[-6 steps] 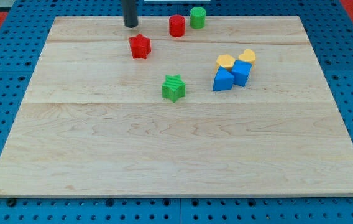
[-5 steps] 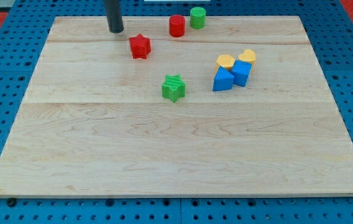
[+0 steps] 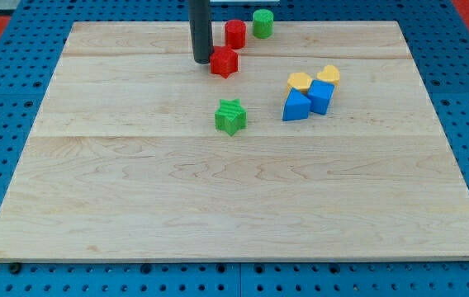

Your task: Move the red star to the top center

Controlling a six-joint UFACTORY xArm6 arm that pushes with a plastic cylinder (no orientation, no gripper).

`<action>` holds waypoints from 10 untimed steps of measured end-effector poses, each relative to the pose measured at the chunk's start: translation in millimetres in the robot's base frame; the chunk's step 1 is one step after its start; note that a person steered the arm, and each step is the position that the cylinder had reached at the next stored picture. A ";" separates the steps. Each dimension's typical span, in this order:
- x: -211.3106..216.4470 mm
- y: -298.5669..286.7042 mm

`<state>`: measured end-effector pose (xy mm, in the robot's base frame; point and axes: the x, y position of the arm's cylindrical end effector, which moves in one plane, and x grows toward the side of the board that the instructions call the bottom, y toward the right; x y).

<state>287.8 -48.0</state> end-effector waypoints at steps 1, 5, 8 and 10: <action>33.3 1.5; -9.4 106.0; 6.3 58.2; -7.1 49.8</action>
